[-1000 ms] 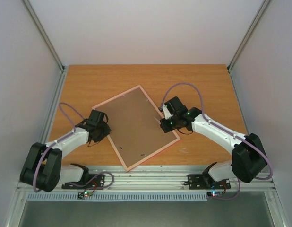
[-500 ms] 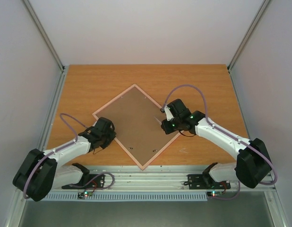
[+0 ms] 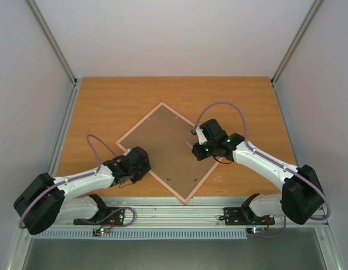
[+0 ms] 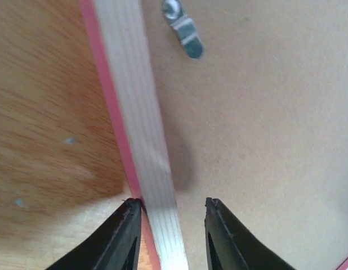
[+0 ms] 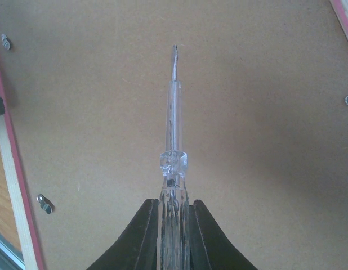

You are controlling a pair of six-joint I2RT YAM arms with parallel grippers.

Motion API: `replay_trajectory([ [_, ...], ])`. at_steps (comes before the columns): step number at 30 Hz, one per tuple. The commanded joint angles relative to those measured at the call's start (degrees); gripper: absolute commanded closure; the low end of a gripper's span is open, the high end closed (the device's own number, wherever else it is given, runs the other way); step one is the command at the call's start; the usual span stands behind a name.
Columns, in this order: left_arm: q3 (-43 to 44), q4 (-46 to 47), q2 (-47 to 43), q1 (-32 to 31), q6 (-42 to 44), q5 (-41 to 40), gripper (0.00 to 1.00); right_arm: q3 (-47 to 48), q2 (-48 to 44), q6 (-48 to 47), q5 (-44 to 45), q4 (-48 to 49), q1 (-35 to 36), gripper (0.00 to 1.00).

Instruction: Take the photo out of the frame

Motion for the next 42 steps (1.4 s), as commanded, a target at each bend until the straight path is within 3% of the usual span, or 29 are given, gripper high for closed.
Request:
replay_trajectory([
  [1,4.2,-1.4,0.9,-2.1,0.7,-1.6,0.65,-0.6,-1.1,0.1,-0.2,1.5,0.0,0.99],
  [7,7.9,-15.7,-3.0,-2.1,9.2,-9.3,0.62,-1.1,-1.5,0.0,0.1,1.9,0.0,0.99],
  [11,13.2,-22.7,-5.1,-0.9,24.3,-18.4,0.50,-1.6,-1.9,0.1,0.0,2.6,0.0,0.99],
  [15,17.8,-21.7,-2.5,3.1,40.3,-23.8,0.42,-2.2,-2.0,0.3,-0.8,3.5,0.0,0.99],
  [20,23.6,-16.2,5.0,12.5,56.1,-15.3,0.29,-3.2,-2.3,0.4,-1.0,4.7,0.0,0.99],
  [25,31.1,-15.6,16.6,19.0,63.9,-6.9,0.24,-3.8,-2.2,0.6,-1.4,5.6,0.0,0.99],
  [32,36.6,-11.8,27.6,25.4,68.5,0.4,0.21,-5.0,-3.6,0.8,-1.2,6.4,0.0,0.99],
  [42,45.5,-14.6,39.5,30.1,72.1,6.0,0.21,-5.3,-3.3,0.9,-2.1,6.9,-0.1,0.99],
])
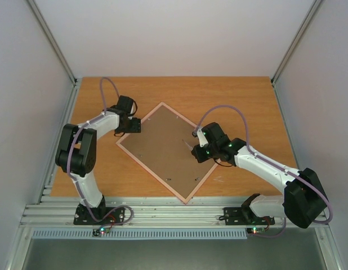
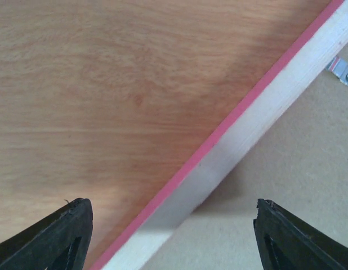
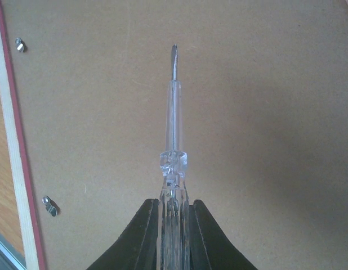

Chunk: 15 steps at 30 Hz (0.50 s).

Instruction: Take the photo out of the frame

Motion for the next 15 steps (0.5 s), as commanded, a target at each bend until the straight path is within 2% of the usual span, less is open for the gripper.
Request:
replay_trajectory([
  [1,4.2,-0.3,3.7,0.8,2.9,4.1,0.21,-0.5,-0.9,0.7,-0.8,1.4,0.0,0.99],
  [7,7.2,-1.9,6.3,1.4,3.4,5.9,0.27,-0.4,-0.6,0.6,-0.9,1.3,0.0,0.99],
  [15,8.8,-3.5,8.6,1.5,3.2,6.5,0.39,-0.3,-0.4,0.6,-1.0,1.0,0.0,0.99],
])
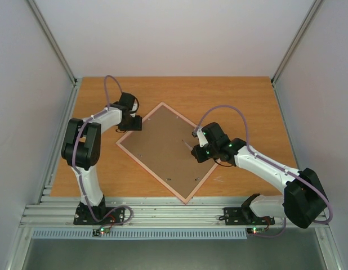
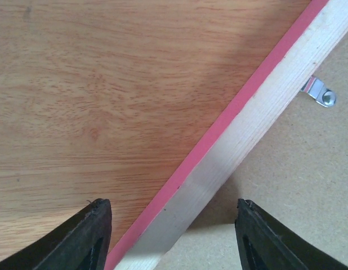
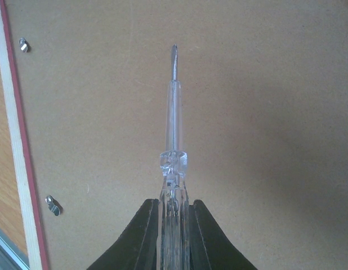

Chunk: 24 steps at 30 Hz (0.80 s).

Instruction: Take the photo out of the frame

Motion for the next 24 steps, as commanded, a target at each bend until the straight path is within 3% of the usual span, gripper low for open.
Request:
replay_trajectory([
  [1,1.6,-1.4,1.5,0.3,0.6,1.3,0.40,-0.2,-0.5,0.6,-0.5,0.8,0.0,0.99],
  [5,1.6,-1.8,1.5,0.3,0.2,1.4,0.46,-0.1,-0.6,0.5,-0.5,0.6,0.0,0.99],
  [17,-4.5,-0.2,-2.9,0.3,-4.5,3.5,0.75,0.1,-0.5,0.7,-1.1,0.1,0.0,0.99],
  [24,-10.5,0.9,-8.0,0.3,-8.8,6.0,0.78,1.3,0.2,0.7,-3.0,-0.4,0.0,0.99],
])
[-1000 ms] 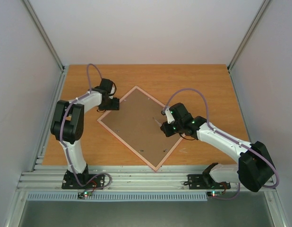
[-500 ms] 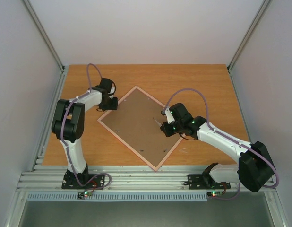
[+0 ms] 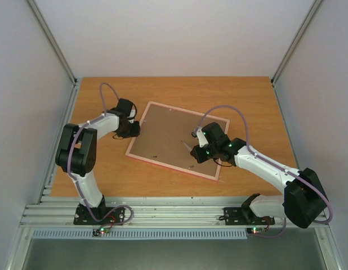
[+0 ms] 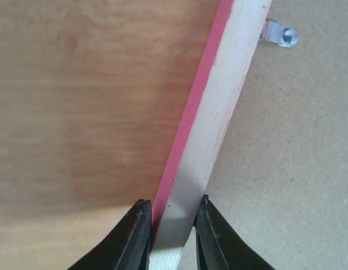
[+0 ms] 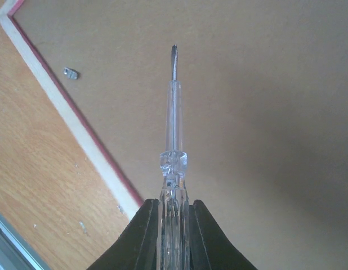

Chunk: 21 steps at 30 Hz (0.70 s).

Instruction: Take the photo out of the frame

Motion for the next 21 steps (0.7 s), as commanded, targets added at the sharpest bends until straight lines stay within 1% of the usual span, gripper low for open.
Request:
replay_trajectory([
  [1,-5.1,0.7,-4.2,0.3,-5.9,2.2,0.78,1.5,0.4,0.6,-2.0,-0.4,0.0,0.99],
  [7,-11.5,1.9,-9.1,-0.7,-8.2,2.9,0.78,3.2,2.0,0.7,-3.4,-0.7,0.4,0.99],
  [12,-15.9,3.3,-12.6,-3.3,-10.1,4.0,0.79,5.4,4.0,0.8,-3.6,-1.0,1.4,0.99],
  [21,-22.3,5.6,-18.7,-8.1,-17.6,3.5,0.79,10.8,9.2,1.0,-4.1,-2.4,3.7,0.99],
])
